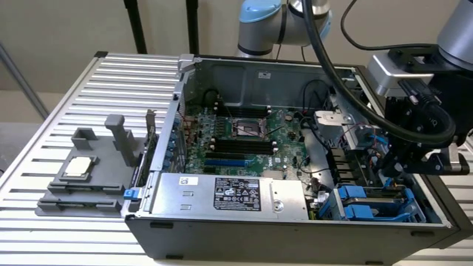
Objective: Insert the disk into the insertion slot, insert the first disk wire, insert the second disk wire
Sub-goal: 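Insert the second disk wire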
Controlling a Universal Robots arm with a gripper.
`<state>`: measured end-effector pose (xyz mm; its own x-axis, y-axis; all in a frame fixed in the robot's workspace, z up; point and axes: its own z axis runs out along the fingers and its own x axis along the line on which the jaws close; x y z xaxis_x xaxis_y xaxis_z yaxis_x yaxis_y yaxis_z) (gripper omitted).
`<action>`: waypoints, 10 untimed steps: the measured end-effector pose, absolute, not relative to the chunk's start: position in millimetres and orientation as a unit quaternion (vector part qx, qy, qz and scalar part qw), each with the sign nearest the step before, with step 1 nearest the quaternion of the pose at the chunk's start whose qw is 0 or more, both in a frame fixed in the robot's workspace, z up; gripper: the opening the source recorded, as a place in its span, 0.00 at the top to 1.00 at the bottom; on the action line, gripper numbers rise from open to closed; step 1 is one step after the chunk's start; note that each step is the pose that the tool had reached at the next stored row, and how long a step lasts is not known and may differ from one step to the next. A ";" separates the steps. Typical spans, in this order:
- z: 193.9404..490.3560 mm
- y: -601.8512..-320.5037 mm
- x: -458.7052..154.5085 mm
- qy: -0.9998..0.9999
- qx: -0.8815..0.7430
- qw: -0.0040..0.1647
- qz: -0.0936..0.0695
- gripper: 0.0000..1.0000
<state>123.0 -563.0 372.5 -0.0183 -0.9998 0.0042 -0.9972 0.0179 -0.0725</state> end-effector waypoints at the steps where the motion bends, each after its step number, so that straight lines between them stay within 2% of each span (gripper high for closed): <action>1: 372.6 -564.2 121.7 0.713 -0.700 0.024 -0.027 0.84; 10: 364.0 -577.0 110.4 0.713 -0.700 0.033 -0.024 0.84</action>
<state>110.4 -577.0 364.0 -0.0182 -0.9997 -0.0132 -0.9965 0.0192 -0.0810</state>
